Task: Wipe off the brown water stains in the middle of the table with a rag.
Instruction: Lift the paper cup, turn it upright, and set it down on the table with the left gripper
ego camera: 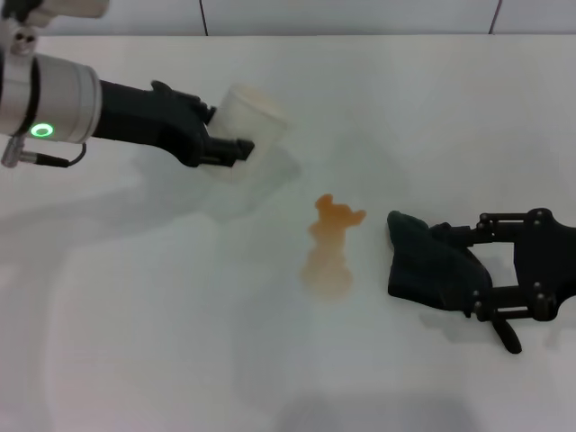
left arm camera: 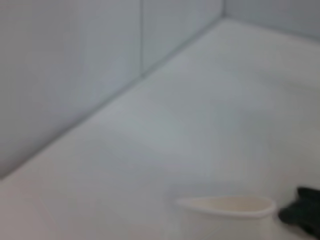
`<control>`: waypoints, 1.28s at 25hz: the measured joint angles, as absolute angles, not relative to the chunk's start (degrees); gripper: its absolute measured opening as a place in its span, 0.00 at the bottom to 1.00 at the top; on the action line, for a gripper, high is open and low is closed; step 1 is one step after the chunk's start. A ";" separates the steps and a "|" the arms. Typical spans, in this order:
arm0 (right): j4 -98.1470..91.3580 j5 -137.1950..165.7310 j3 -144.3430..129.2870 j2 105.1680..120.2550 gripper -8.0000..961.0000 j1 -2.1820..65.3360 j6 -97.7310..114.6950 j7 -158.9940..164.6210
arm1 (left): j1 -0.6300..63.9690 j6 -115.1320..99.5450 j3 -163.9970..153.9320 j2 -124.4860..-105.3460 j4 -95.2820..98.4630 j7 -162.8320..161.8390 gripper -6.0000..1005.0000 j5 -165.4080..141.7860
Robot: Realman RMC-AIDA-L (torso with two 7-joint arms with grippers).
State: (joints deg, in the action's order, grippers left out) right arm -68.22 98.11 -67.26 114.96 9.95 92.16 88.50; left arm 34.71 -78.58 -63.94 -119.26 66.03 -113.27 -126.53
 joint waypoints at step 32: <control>-66.18 97.83 -68.11 115.01 0.75 11.88 89.60 87.28 | 22.04 -64.18 -64.62 -119.51 37.69 -57.94 0.58 -87.95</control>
State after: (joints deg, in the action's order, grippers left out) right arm -66.18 97.83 -68.11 115.01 11.88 89.60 87.28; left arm 22.04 -64.18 -64.62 -119.51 37.69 -57.94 -87.95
